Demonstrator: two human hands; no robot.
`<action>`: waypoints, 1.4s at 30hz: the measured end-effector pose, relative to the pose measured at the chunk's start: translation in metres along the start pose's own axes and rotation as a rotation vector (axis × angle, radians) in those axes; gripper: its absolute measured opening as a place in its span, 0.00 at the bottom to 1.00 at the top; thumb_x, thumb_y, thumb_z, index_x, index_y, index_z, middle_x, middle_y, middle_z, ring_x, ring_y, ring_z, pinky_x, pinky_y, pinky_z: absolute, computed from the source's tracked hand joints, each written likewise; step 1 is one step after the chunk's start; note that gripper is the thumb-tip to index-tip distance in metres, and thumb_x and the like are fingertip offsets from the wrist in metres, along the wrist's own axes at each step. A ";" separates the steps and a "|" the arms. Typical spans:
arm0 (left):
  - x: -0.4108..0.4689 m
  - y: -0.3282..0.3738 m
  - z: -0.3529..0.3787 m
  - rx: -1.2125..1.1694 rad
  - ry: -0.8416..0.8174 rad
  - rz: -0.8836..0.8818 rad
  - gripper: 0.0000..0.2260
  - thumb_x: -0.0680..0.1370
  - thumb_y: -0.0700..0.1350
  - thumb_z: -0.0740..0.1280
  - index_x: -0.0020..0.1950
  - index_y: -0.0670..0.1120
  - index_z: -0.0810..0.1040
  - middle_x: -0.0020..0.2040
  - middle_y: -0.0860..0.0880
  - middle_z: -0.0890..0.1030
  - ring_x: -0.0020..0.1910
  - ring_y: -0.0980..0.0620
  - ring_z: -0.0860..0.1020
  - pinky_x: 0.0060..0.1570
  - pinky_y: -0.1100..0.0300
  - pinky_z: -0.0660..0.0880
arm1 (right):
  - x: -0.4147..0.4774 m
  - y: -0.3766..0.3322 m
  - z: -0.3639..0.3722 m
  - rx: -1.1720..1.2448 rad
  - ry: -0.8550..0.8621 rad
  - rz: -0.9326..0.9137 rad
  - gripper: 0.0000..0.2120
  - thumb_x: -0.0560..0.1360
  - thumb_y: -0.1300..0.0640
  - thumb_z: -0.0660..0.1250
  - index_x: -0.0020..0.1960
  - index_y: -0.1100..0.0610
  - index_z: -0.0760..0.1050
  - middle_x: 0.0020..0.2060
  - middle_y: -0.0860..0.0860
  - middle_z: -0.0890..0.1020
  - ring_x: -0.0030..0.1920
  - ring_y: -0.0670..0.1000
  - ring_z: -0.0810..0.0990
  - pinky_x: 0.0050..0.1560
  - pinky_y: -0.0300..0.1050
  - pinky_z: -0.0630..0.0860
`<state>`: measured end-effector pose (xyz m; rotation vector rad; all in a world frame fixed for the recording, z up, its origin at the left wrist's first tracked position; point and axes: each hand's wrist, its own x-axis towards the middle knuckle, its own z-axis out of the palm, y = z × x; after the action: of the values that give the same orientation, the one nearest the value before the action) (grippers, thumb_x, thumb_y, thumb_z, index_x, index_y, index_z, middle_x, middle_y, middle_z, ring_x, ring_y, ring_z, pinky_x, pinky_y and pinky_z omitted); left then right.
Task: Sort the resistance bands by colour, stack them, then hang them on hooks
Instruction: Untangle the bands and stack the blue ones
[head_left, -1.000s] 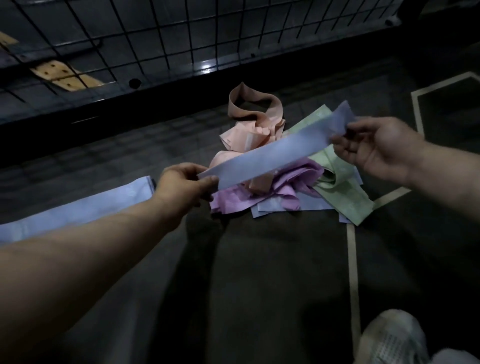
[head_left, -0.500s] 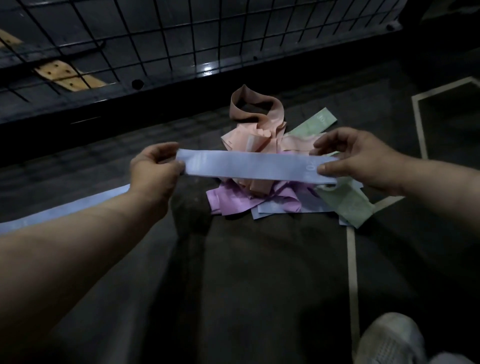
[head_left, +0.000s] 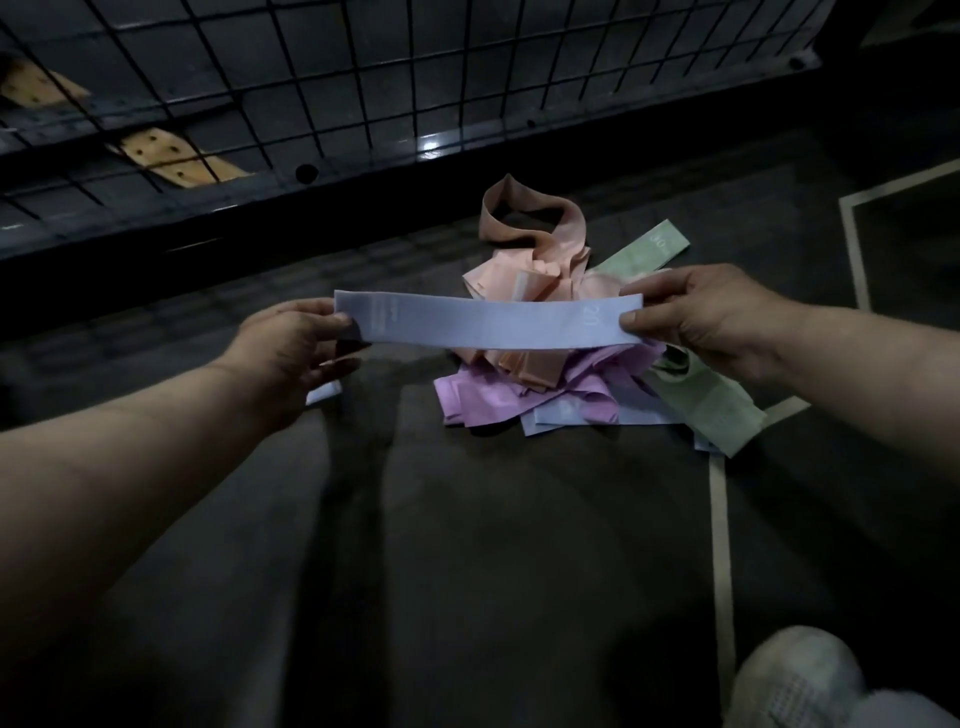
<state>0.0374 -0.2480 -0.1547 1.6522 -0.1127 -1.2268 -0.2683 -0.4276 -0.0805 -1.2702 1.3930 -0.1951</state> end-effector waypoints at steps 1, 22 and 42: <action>-0.002 0.001 -0.005 0.021 -0.008 -0.009 0.08 0.78 0.34 0.65 0.53 0.43 0.79 0.43 0.45 0.82 0.41 0.49 0.83 0.42 0.56 0.81 | -0.001 -0.003 0.005 0.008 -0.005 0.016 0.13 0.71 0.71 0.72 0.54 0.62 0.80 0.47 0.57 0.84 0.43 0.50 0.85 0.42 0.38 0.82; -0.050 -0.016 -0.200 -0.022 0.346 -0.132 0.08 0.76 0.31 0.66 0.47 0.43 0.76 0.39 0.44 0.80 0.29 0.52 0.81 0.29 0.63 0.79 | -0.010 -0.023 0.212 -0.157 -0.232 -0.104 0.07 0.79 0.67 0.65 0.56 0.62 0.73 0.43 0.54 0.80 0.32 0.48 0.82 0.27 0.33 0.76; -0.044 -0.051 -0.258 0.130 0.673 0.017 0.06 0.75 0.34 0.67 0.49 0.42 0.79 0.41 0.44 0.81 0.33 0.51 0.77 0.30 0.61 0.75 | 0.020 -0.018 0.306 -0.574 -0.141 -0.349 0.09 0.75 0.62 0.73 0.54 0.59 0.79 0.43 0.56 0.81 0.40 0.52 0.80 0.41 0.39 0.77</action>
<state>0.1860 -0.0280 -0.1773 2.0872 0.2149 -0.6073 -0.0120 -0.2854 -0.1728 -1.9632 1.1318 0.0677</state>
